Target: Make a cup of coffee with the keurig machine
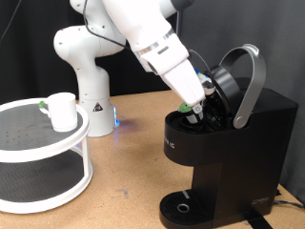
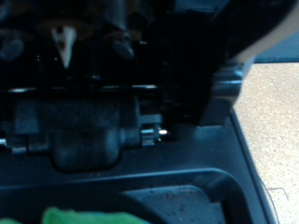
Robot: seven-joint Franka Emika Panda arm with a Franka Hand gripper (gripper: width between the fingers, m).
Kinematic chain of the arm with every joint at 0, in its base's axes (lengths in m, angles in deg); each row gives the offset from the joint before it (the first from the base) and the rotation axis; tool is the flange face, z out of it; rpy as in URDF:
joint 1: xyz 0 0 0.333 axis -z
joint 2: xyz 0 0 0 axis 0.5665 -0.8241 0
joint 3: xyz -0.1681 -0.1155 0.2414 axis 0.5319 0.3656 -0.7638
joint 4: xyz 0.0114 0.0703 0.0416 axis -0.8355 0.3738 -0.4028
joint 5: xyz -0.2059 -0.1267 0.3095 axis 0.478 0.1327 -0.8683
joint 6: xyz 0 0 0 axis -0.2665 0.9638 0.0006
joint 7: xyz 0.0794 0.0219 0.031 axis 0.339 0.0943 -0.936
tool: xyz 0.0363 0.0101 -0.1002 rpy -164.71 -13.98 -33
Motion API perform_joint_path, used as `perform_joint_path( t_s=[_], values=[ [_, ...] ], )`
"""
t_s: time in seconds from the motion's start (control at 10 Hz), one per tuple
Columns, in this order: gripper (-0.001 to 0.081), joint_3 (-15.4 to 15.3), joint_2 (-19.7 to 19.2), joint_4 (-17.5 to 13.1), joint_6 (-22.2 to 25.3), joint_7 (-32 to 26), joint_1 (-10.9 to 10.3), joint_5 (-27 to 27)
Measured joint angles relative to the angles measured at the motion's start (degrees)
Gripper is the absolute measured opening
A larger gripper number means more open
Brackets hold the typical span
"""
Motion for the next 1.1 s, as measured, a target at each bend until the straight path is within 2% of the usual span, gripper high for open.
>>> perform_joint_path(
  t_s=[1.1],
  values=[
    [0.0451,-0.43,-0.62,0.08,0.11,0.05,0.16,0.13]
  ],
)
